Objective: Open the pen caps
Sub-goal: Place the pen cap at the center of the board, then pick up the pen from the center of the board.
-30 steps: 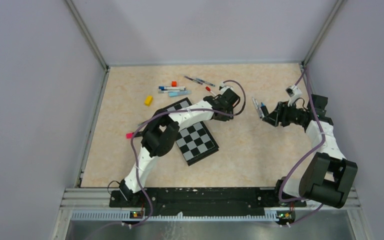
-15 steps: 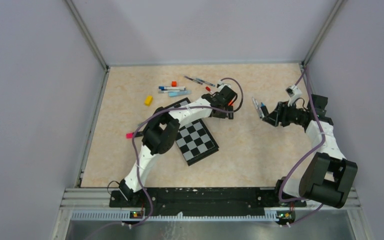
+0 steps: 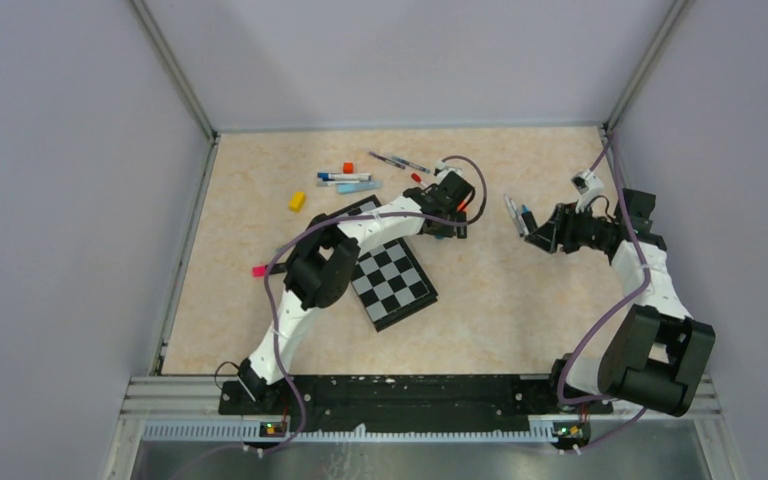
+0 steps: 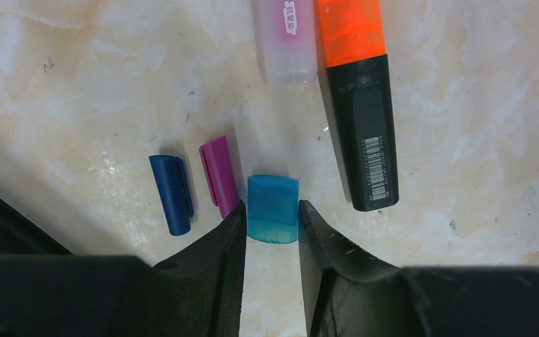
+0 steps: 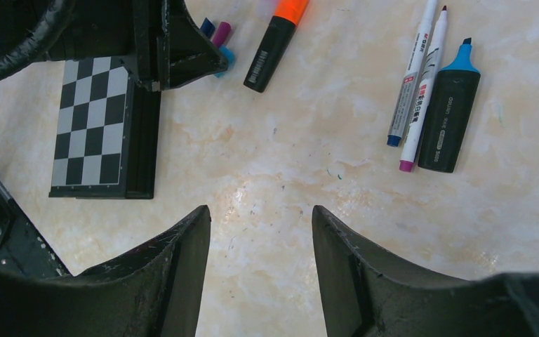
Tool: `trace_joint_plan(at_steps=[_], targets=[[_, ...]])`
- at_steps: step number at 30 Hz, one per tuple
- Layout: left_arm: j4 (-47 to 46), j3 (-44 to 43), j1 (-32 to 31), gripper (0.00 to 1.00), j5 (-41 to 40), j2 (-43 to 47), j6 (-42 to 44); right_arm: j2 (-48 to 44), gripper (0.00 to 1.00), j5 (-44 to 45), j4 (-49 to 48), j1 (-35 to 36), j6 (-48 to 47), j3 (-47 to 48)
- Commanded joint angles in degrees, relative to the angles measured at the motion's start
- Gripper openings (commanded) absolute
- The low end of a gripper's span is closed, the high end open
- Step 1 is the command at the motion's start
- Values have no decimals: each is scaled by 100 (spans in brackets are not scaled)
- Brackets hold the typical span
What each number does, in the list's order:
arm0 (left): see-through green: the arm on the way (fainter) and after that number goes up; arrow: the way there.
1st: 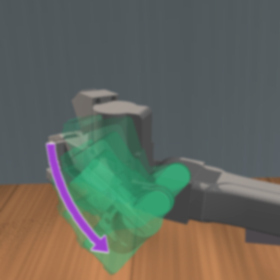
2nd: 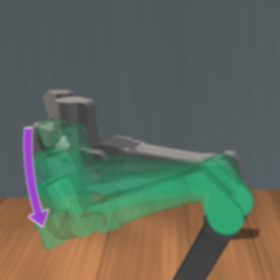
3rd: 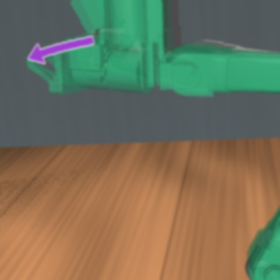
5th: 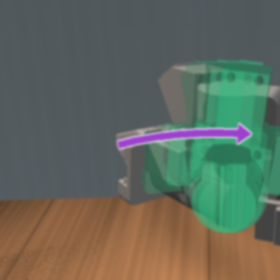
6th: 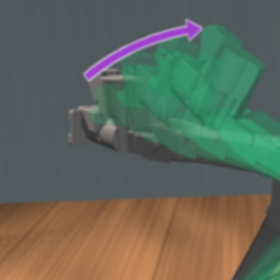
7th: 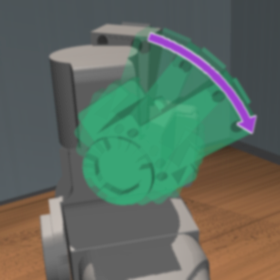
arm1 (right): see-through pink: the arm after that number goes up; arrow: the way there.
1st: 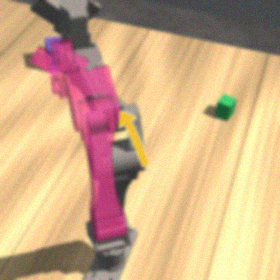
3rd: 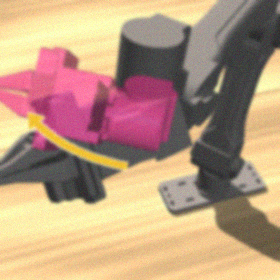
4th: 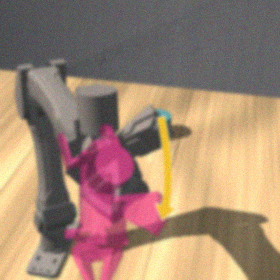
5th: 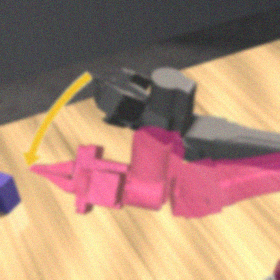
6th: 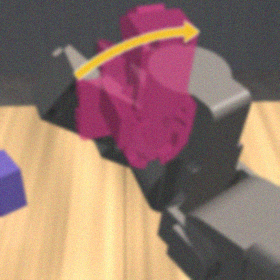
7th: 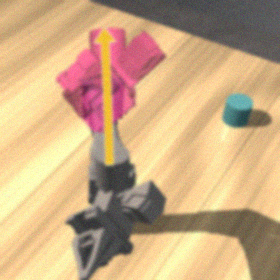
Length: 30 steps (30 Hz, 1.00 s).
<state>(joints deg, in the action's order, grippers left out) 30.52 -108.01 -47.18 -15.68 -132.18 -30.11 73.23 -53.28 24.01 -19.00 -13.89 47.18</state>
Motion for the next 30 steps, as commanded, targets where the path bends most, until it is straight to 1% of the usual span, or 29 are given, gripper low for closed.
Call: trace_joint_plan(at_steps=[1,9,12,15,20,24,28,30], targets=[[2,-151,14,37,15,378,-31,-17,54,-97,-101,-56,-115,107],[-202,576,16,39,104,1291,86,-8,54,-304,4,-54,-408,77],[-433,1111,15,41,216,1843,240,-19,54,-404,51,-57,-541,47],[-925,1842,11,45,368,2467,474,-38,54,-559,117,-57,-728,16],[-1886,3489,23,54,645,3697,883,-54,54,-837,172,-59,-994,-46],[-2623,4661,48,66,732,4725,985,-60,54,-1016,456,-17,-1338,110],[-3092,5603,157,81,790,5684,936,-74,54,-807,909,240,-1833,401],[-3239,5979,267,88,867,6091,819,-81,54,-468,1040,480,-1899,549]])
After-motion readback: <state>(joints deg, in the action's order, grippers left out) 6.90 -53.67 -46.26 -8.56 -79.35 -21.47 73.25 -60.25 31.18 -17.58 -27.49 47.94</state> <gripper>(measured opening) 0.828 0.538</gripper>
